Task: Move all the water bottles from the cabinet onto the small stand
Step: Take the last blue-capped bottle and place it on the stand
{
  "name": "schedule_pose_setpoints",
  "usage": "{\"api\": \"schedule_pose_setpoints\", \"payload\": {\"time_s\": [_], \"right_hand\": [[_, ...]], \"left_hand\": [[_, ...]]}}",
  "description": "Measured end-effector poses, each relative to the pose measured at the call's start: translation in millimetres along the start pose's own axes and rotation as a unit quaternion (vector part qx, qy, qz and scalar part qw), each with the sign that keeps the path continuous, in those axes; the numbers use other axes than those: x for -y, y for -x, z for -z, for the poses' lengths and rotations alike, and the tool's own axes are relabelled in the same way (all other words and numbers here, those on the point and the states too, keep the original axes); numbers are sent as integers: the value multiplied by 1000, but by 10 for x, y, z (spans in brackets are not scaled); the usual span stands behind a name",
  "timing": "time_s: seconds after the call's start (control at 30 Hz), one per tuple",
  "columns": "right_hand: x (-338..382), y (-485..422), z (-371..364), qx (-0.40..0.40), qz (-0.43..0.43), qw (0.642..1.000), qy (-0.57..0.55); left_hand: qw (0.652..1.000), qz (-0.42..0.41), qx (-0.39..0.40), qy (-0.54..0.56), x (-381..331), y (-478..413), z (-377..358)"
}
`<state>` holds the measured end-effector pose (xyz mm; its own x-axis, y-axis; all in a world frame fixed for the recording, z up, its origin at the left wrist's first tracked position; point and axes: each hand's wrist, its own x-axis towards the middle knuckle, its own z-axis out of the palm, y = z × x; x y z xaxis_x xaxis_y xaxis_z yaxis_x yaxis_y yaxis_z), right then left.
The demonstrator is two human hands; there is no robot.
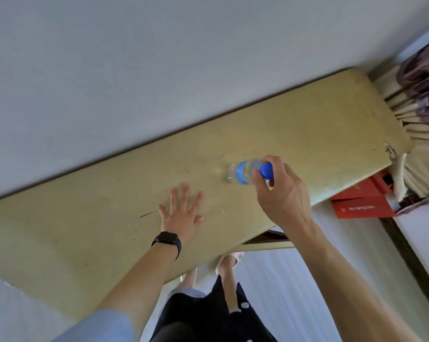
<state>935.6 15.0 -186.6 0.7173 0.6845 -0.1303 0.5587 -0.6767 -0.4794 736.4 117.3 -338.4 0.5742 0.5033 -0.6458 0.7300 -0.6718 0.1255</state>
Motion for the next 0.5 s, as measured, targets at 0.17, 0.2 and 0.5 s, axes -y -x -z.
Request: {"api": "schedule_pose_setpoints", "payload": {"time_s": [0.17,0.2,0.5], "right_hand": [[-117,495,212,-37,-64,997,-21],[-140,616,295,-40,-79,995,-33],[-799,2272,1324,-175,-231,951,-107]], "left_hand": [[998,-28,46,-21,53,123,192],[997,-33,59,-35,15,148,272],[947,-270,-10,-174,-1626,673,811]]}}
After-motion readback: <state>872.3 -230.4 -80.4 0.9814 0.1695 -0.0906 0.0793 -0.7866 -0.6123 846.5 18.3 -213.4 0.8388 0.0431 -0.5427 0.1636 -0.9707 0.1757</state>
